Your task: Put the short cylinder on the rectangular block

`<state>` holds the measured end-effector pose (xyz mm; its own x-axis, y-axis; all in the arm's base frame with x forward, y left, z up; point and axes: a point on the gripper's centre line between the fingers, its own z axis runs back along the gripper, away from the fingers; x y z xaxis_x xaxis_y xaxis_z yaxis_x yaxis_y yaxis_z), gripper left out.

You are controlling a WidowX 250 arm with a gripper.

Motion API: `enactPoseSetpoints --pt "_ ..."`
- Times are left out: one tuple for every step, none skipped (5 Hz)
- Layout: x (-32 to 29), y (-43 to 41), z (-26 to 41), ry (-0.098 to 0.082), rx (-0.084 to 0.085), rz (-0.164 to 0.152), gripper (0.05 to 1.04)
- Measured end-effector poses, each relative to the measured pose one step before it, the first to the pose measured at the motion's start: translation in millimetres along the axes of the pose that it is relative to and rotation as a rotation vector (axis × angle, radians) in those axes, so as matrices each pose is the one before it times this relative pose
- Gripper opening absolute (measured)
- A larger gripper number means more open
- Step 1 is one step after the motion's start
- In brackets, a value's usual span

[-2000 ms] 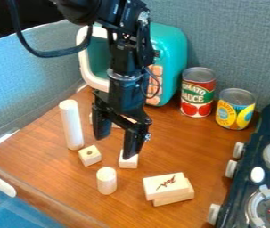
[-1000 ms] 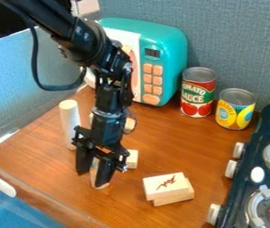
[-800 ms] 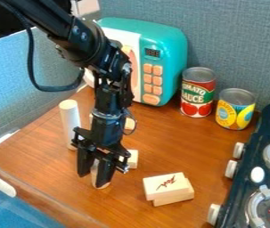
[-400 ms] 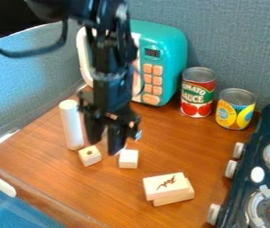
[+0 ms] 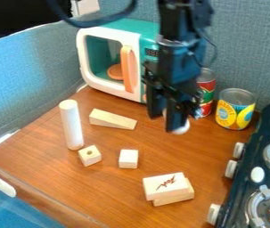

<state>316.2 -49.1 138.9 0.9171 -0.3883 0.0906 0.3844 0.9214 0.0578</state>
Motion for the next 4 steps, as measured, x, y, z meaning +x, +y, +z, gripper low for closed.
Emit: enactPoseSetpoints --pt "9.57 -1.9 -14.93 0.0481 0.0005 -0.0412 0.509" --pt "2.54 -5.11 -15.7 0.0555 0.0 -0.0396 0.51" --pt "-2.79 2.43 -1.89 0.0253 0.0207 0.0001 0.51" --pt "-4.52 1.19 -11.31 0.0645 0.0083 0.003 0.51"
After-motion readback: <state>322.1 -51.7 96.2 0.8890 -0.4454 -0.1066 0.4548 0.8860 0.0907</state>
